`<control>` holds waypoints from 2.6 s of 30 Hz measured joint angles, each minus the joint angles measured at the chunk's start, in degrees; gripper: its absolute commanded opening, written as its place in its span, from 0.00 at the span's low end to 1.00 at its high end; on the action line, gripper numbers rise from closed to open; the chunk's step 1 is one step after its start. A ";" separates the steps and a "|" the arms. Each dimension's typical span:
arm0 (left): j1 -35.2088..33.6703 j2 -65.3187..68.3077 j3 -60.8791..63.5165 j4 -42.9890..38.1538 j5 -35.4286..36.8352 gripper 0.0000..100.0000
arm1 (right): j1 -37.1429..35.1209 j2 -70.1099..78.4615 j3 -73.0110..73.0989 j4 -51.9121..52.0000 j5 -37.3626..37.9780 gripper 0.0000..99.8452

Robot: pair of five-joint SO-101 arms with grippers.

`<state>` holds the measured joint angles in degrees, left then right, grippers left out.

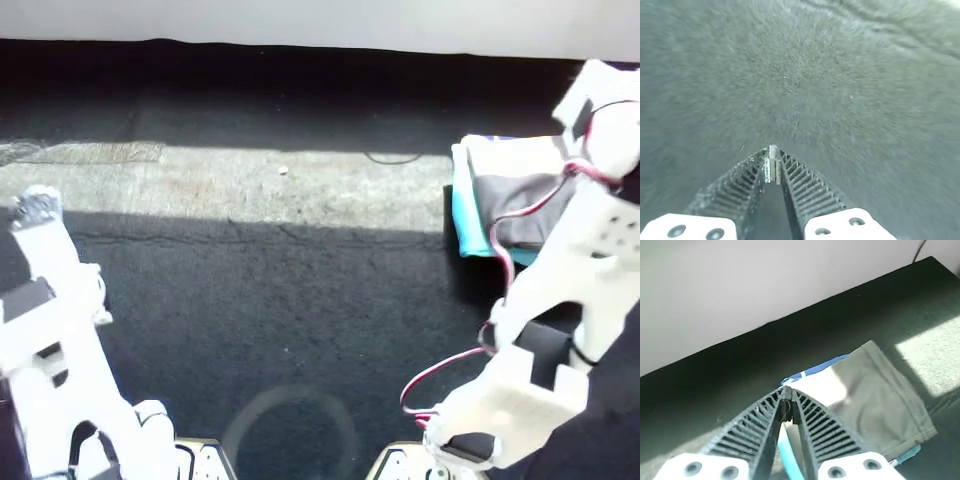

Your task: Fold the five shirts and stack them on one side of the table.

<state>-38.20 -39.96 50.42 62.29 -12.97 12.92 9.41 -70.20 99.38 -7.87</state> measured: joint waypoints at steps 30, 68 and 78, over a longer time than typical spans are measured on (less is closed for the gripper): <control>8.88 -62.86 22.07 23.65 -0.18 0.01 | -14.86 -85.45 113.05 -16.18 -0.44 0.01; 24.44 -63.65 45.71 13.71 16.53 0.01 | -14.33 -114.37 165.98 -26.99 -0.44 0.01; 24.44 -63.65 45.71 13.71 16.53 0.01 | -14.33 -114.29 165.98 -26.99 -0.44 0.01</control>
<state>-13.76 -103.60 96.13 76.00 3.56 -1.41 -104.88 95.78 72.40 -8.31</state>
